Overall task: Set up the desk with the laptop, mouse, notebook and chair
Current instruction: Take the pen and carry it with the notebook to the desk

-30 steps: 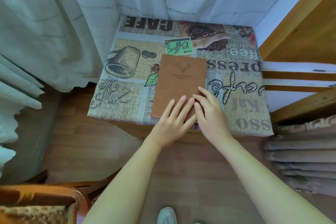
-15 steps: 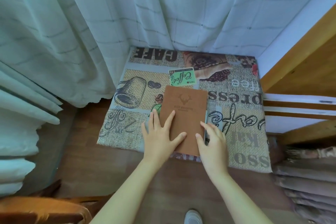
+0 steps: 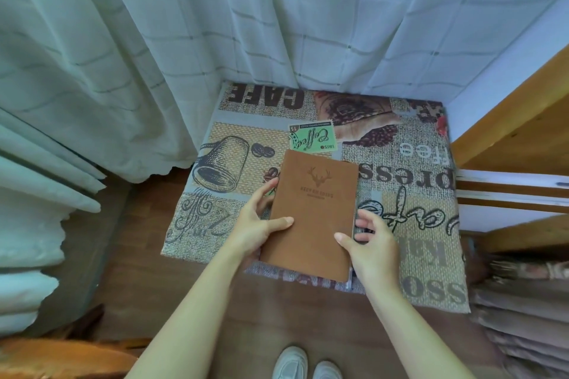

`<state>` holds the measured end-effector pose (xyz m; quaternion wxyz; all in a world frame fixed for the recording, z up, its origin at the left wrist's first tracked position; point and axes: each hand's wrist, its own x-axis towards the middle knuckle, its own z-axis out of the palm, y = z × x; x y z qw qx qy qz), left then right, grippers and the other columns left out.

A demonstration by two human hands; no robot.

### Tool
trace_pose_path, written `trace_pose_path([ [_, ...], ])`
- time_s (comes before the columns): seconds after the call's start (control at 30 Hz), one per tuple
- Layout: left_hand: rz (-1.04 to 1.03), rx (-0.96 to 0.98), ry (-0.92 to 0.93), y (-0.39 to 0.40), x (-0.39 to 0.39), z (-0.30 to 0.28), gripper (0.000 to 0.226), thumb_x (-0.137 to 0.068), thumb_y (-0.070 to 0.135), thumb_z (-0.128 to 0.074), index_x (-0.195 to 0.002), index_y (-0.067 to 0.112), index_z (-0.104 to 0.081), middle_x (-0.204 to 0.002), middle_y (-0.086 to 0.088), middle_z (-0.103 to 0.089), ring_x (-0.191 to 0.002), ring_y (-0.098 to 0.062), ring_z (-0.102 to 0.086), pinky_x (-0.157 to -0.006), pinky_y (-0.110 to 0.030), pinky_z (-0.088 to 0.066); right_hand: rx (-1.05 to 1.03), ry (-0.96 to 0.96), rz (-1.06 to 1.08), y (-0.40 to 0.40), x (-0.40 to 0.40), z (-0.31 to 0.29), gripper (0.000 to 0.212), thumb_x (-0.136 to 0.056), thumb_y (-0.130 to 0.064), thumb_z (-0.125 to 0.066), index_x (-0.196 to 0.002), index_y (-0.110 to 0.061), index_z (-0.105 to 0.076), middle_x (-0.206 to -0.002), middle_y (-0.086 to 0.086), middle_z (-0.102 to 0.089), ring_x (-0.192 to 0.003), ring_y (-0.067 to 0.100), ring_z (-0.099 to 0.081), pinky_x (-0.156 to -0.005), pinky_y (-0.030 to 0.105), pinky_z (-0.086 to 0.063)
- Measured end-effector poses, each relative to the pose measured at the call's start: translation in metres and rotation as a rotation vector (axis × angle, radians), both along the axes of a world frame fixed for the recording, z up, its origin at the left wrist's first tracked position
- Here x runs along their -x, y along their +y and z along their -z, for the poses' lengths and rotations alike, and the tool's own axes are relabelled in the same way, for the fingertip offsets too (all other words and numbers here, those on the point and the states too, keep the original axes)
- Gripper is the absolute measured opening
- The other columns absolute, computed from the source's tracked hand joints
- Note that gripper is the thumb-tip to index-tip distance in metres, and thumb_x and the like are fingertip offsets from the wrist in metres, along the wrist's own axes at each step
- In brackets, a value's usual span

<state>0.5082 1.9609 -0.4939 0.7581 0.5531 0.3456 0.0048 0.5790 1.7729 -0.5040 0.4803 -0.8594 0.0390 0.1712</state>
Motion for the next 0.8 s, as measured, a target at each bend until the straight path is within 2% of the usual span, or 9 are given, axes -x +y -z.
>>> trace_pose_path([
  [0.13, 0.044, 0.106, -0.032, 0.006, 0.001, -0.006, 0.079, -0.073, -0.011, -0.072, -0.132, 0.037, -0.051, -0.127, -0.001, -0.062, -0.107, -0.024, -0.067, -0.079, -0.045, -0.057, -0.099, 0.111, 0.107, -0.001, -0.006, 0.001, 0.043, -0.072, -0.005, -0.078, -0.112, -0.01, -0.063, -0.088, -0.003, -0.063, -0.074, 0.013, -0.06, -0.075, 0.031, -0.052],
  [0.2, 0.068, 0.119, -0.037, 0.008, 0.0, -0.007, 0.08, -0.074, -0.012, -0.072, -0.133, 0.037, -0.051, -0.128, -0.003, -0.061, -0.105, -0.023, -0.067, -0.077, -0.043, -0.058, -0.111, 0.142, 0.144, 0.0, -0.008, 0.0, 0.037, -0.074, -0.003, -0.076, -0.11, -0.006, -0.066, -0.087, 0.002, -0.066, -0.077, 0.014, -0.062, -0.079, 0.032, -0.052],
  [0.27, 0.071, 0.114, -0.038, 0.009, 0.0, -0.006, 0.08, -0.073, -0.014, -0.071, -0.132, 0.036, -0.051, -0.129, -0.005, -0.06, -0.101, -0.02, -0.069, -0.072, -0.039, -0.058, -0.018, 0.102, 0.113, 0.004, -0.006, -0.001, 0.035, -0.077, -0.007, -0.074, -0.111, -0.008, -0.065, -0.099, 0.004, -0.066, -0.081, 0.016, -0.063, -0.082, 0.035, -0.052],
  [0.33, 0.056, 0.074, -0.038, 0.011, 0.0, -0.006, 0.08, -0.073, -0.016, -0.07, -0.133, 0.034, -0.052, -0.128, -0.005, -0.059, -0.099, -0.015, -0.069, -0.07, -0.035, -0.057, 0.115, 0.006, 0.045, 0.009, 0.0, -0.002, 0.033, -0.082, -0.013, -0.07, -0.115, -0.011, -0.063, -0.112, 0.004, -0.06, -0.079, 0.016, -0.062, -0.078, 0.034, -0.051],
  [0.43, 0.038, 0.036, -0.029, 0.021, 0.004, -0.004, 0.079, -0.073, -0.014, -0.071, -0.132, 0.035, -0.053, -0.128, -0.003, -0.059, -0.108, -0.018, -0.065, -0.074, -0.037, -0.058, 0.279, -0.114, -0.018, 0.017, 0.008, -0.002, 0.032, -0.089, -0.015, -0.061, -0.121, -0.012, -0.059, -0.119, 0.006, -0.052, -0.077, 0.02, -0.061, -0.071, 0.031, -0.048],
  [0.53, 0.028, 0.029, -0.011, 0.037, 0.012, -0.003, 0.079, -0.072, -0.012, -0.072, -0.13, 0.039, -0.054, -0.131, -0.003, -0.057, -0.113, -0.022, -0.062, -0.08, -0.044, -0.058, 0.382, -0.145, -0.039, 0.022, 0.009, -0.003, 0.032, -0.09, -0.018, -0.058, -0.122, -0.014, -0.057, -0.118, 0.007, -0.051, -0.079, 0.024, -0.06, -0.066, 0.032, -0.047],
  [0.67, 0.008, 0.065, 0.003, 0.048, 0.021, -0.002, 0.08, -0.072, -0.013, -0.072, -0.129, 0.041, -0.055, -0.132, -0.002, -0.057, -0.114, -0.025, -0.061, -0.085, -0.051, -0.056, 0.544, -0.222, -0.149, 0.029, 0.01, -0.006, 0.04, -0.086, -0.032, -0.064, -0.117, -0.009, -0.056, -0.109, 0.009, -0.053, -0.09, 0.028, -0.059, -0.066, 0.034, -0.05],
  [0.8, 0.005, 0.069, -0.004, 0.044, 0.023, -0.005, 0.081, -0.072, -0.013, -0.072, -0.131, 0.039, -0.053, -0.13, 0.001, -0.058, -0.114, -0.021, -0.061, -0.087, -0.048, -0.056, 0.542, -0.212, -0.163, 0.032, 0.006, -0.012, 0.031, -0.088, -0.017, -0.061, -0.118, -0.008, -0.059, -0.104, 0.008, -0.06, -0.087, 0.026, -0.059, -0.064, 0.03, -0.041],
])
